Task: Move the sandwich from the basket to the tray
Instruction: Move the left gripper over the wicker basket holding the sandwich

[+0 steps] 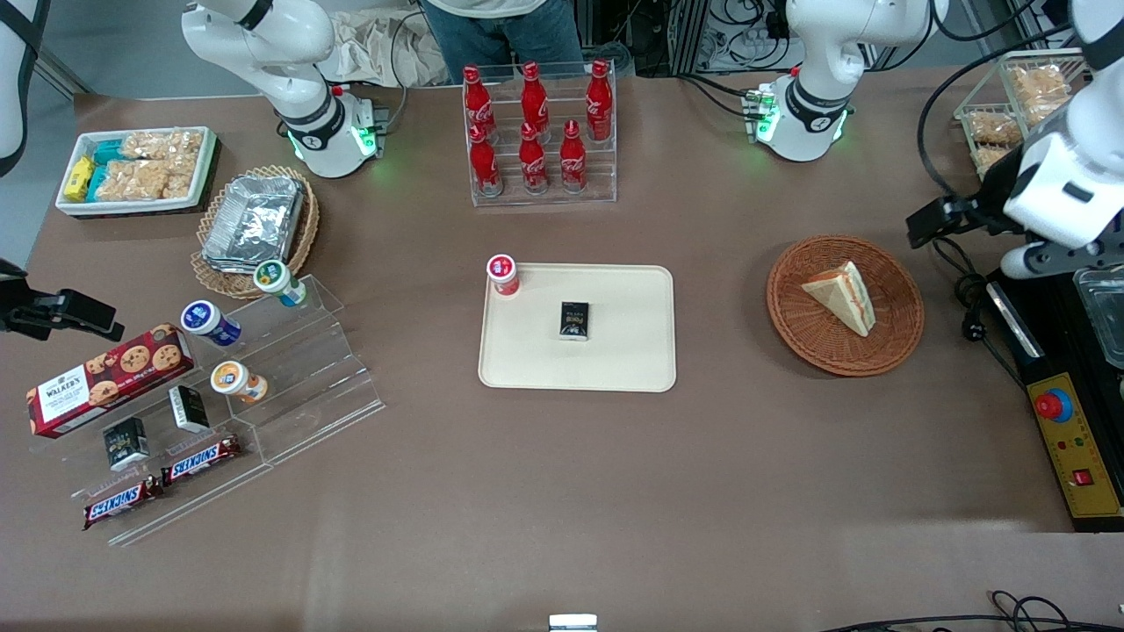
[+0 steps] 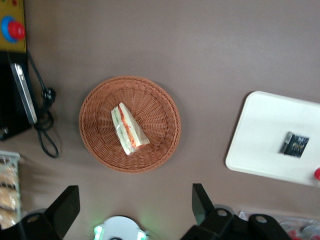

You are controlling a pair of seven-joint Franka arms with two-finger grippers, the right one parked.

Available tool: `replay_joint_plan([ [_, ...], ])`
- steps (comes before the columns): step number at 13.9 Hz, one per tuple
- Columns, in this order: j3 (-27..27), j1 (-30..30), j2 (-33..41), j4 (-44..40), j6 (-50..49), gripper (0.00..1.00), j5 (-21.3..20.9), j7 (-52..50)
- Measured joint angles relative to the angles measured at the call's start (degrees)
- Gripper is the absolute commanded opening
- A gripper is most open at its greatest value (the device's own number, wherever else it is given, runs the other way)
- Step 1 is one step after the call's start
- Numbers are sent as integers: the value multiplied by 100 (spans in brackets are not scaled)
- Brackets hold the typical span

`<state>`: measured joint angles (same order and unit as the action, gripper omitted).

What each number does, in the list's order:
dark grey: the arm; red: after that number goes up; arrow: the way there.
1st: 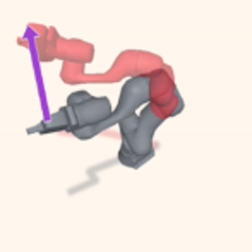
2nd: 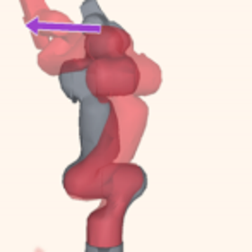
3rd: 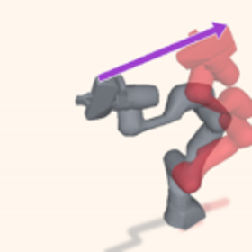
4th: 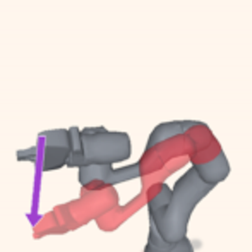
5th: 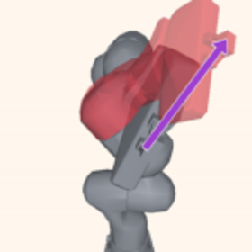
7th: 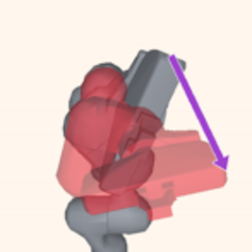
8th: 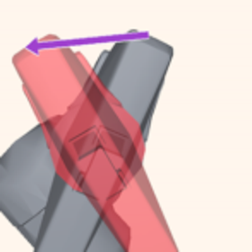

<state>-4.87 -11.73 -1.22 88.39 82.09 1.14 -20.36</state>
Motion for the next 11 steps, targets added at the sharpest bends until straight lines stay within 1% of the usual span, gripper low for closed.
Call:
replay_joint_plan([
  [2,17,3,-53,74,-45,100,9,-717],
  [5,-90,178,146,485,32,100,-7,-1052],
  [8,-199,608,1088,1709,570,100,-7,-1060],
  [10,-151,657,1808,2656,978,100,-110,-1409],
  [11,-21,653,2058,3042,1157,100,-183,-1668],
])
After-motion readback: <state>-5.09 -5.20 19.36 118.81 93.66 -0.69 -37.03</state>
